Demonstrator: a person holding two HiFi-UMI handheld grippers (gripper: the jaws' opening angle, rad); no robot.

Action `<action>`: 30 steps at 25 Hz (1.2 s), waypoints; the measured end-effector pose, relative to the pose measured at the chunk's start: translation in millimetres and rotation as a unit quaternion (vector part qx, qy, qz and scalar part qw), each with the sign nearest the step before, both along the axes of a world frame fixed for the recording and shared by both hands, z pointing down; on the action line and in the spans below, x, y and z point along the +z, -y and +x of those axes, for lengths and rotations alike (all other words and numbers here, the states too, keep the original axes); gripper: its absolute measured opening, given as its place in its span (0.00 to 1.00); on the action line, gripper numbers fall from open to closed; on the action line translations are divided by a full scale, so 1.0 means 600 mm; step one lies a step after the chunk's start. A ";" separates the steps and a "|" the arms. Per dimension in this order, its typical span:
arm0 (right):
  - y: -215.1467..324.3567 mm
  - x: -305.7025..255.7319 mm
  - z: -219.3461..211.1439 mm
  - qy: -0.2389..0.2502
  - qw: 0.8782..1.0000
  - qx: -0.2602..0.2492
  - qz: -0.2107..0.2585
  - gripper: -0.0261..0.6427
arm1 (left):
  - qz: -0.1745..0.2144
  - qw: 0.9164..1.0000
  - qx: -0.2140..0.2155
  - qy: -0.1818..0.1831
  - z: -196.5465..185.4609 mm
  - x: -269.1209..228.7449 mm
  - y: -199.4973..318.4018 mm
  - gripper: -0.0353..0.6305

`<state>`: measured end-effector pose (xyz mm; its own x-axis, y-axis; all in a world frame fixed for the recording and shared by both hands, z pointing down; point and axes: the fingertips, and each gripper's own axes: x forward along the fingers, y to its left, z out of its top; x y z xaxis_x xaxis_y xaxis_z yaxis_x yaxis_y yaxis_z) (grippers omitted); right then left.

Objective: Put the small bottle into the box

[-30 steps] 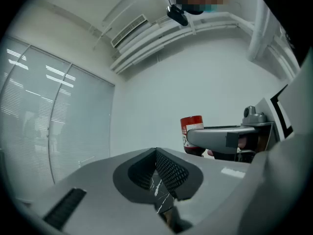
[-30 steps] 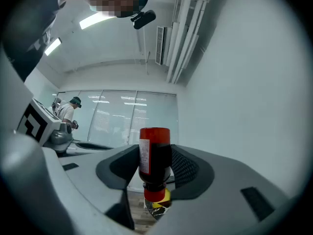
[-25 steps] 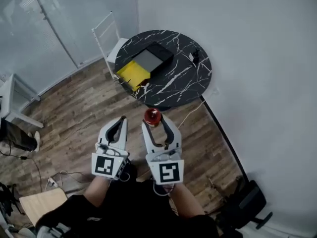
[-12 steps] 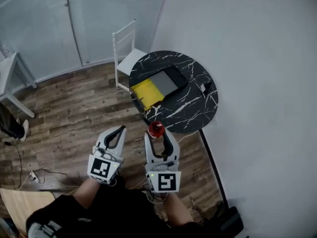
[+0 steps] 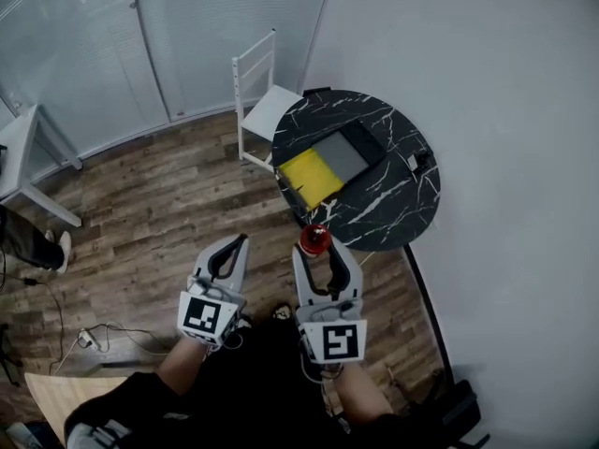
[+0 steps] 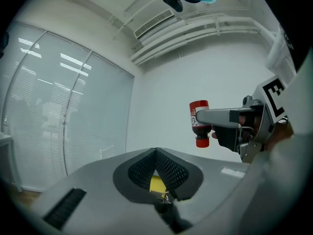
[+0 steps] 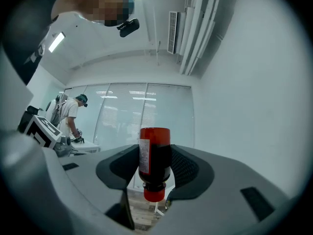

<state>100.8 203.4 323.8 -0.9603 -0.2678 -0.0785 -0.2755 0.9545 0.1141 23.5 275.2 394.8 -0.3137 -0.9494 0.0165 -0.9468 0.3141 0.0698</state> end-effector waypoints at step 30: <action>0.460 0.156 -0.236 -0.039 0.988 0.063 -0.139 0.32 | -0.141 0.981 0.130 -0.024 -0.282 0.119 0.454 0.05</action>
